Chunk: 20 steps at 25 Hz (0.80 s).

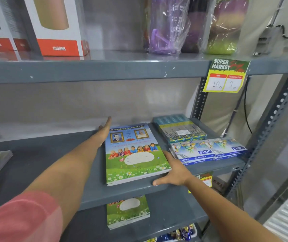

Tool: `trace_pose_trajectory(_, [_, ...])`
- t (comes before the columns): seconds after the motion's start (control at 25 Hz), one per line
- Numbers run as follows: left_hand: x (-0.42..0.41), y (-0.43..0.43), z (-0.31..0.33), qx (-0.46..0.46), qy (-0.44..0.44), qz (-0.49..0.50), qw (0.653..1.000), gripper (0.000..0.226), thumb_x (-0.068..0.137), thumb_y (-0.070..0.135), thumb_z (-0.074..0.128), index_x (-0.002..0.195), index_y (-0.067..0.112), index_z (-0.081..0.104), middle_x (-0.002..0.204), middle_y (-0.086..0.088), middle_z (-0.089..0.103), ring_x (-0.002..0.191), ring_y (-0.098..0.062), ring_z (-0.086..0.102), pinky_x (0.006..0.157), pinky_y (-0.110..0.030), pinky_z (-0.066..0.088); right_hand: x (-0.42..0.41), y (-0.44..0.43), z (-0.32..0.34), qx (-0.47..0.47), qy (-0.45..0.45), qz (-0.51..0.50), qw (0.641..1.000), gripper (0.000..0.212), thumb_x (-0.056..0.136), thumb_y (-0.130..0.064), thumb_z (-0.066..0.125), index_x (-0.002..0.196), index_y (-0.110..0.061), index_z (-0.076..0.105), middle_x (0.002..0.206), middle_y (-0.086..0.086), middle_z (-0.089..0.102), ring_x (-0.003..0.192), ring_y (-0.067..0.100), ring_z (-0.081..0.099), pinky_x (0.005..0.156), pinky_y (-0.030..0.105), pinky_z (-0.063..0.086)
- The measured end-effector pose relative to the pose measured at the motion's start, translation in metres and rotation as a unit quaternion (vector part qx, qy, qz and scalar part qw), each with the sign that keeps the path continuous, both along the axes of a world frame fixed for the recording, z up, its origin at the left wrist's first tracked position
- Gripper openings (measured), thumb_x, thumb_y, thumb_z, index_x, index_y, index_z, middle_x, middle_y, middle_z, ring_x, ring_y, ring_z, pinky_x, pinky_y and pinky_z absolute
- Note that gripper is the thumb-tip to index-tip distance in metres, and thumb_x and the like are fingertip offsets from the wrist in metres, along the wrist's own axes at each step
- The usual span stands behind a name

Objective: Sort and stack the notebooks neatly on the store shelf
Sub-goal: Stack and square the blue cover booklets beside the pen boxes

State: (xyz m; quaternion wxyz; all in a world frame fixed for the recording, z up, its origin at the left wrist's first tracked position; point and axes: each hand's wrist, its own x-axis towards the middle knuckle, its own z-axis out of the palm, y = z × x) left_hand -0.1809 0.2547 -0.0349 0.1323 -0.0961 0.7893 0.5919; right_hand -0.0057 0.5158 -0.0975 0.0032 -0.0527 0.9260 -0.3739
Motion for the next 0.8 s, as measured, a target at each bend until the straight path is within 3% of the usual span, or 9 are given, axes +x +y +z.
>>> trace_pose_trajectory(0.04, [0.009,0.0,0.004,-0.05,0.008,-0.012,0.999,0.098,0.079,0.081,0.023,0.147,0.011,0.025,0.128,-0.019,0.06,0.114,-0.03,0.059,0.107,-0.043,0.038,0.001,0.002,0.009,0.013,-0.023,0.018,0.999,0.121,0.039,-0.057,0.087,0.14,-0.033,0.025,0.114,-0.032,0.049,0.117,0.008,0.054,0.092,0.018,0.043])
trace_pose_trajectory(0.12, [0.03,-0.001,0.008,-0.122,0.006,-0.059,0.991,0.088,0.077,0.081,0.032,0.128,0.012,0.052,0.12,-0.016,0.065,0.11,-0.03,0.06,0.093,-0.038,0.043,0.003,0.005,0.027,0.055,-0.078,0.051,0.994,0.125,0.039,-0.062,0.086,0.14,-0.042,0.015,0.124,-0.024,0.045,0.126,0.014,0.049,0.095,0.023,0.039])
trace_pose_trajectory(0.16, [0.041,-0.002,0.007,-0.148,0.002,-0.077,0.986,0.083,0.074,0.081,0.037,0.116,0.014,0.061,0.117,-0.014,0.067,0.108,-0.03,0.061,0.088,-0.037,0.044,0.005,0.007,0.036,0.077,-0.099,0.06,0.99,0.128,0.038,-0.065,0.085,0.14,-0.045,0.01,0.131,-0.02,0.043,0.129,0.017,0.046,0.096,0.023,0.037])
trace_pose_trajectory(0.2, [0.051,-0.004,0.007,-0.172,-0.002,-0.086,0.981,0.084,0.071,0.081,0.043,0.117,0.014,0.061,0.122,-0.015,0.065,0.112,-0.03,0.061,0.09,-0.037,0.046,0.005,0.008,0.045,0.089,-0.112,0.06,0.988,0.131,0.037,-0.067,0.084,0.141,-0.046,0.006,0.14,-0.013,0.041,0.132,0.019,0.043,0.098,0.025,0.037])
trace_pose_trajectory(0.32, [0.087,-0.006,0.007,-0.242,-0.015,-0.115,0.963,0.123,0.054,0.083,0.061,0.146,0.009,0.029,0.149,-0.012,0.042,0.132,-0.029,0.046,0.106,-0.036,0.041,0.005,-0.001,0.064,0.136,-0.135,0.037,0.981,0.15,0.035,-0.072,0.08,0.149,-0.031,-0.009,0.153,0.007,0.034,0.138,0.026,0.038,0.106,0.035,0.038])
trace_pose_trajectory(0.48, [0.132,0.005,0.003,-0.302,-0.038,-0.184,0.935,0.165,0.028,0.08,0.073,0.15,0.012,-0.015,0.151,-0.004,0.039,0.133,-0.025,0.045,0.104,-0.031,0.043,-0.003,-0.025,0.067,0.18,-0.169,0.01,0.969,0.157,0.046,-0.059,0.086,0.147,-0.012,-0.024,0.15,0.019,0.035,0.136,0.033,0.038,0.104,0.036,0.038])
trace_pose_trajectory(0.56, [0.144,0.008,-0.002,-0.33,-0.031,-0.187,0.925,0.171,0.024,0.077,0.076,0.146,0.014,-0.027,0.151,-0.005,0.039,0.133,-0.026,0.046,0.106,-0.034,0.043,-0.006,-0.033,0.062,0.184,-0.173,-0.003,0.968,0.157,0.048,-0.052,0.089,0.145,-0.011,-0.027,0.15,0.019,0.032,0.135,0.034,0.039,0.106,0.039,0.039])
trace_pose_trajectory(0.68, [0.156,0.013,-0.007,-0.37,-0.041,-0.19,0.909,0.171,0.026,0.069,0.082,0.144,0.019,-0.031,0.155,-0.015,0.026,0.139,-0.032,0.036,0.109,-0.042,0.04,-0.006,-0.036,0.055,0.175,-0.156,-0.027,0.972,0.155,0.048,-0.05,0.089,0.145,-0.02,-0.028,0.151,0.013,0.033,0.134,0.032,0.041,0.104,0.044,0.042])
trace_pose_trajectory(0.8, [0.159,0.017,-0.01,-0.433,-0.004,-0.156,0.888,0.159,0.045,0.047,0.091,0.145,0.015,-0.028,0.144,-0.017,0.041,0.125,-0.032,0.052,0.096,-0.038,0.05,-0.005,-0.036,0.049,0.148,-0.137,-0.042,0.979,0.155,0.045,-0.048,0.09,0.145,-0.025,-0.027,0.145,0.011,0.043,0.126,0.031,0.05,0.099,0.041,0.045])
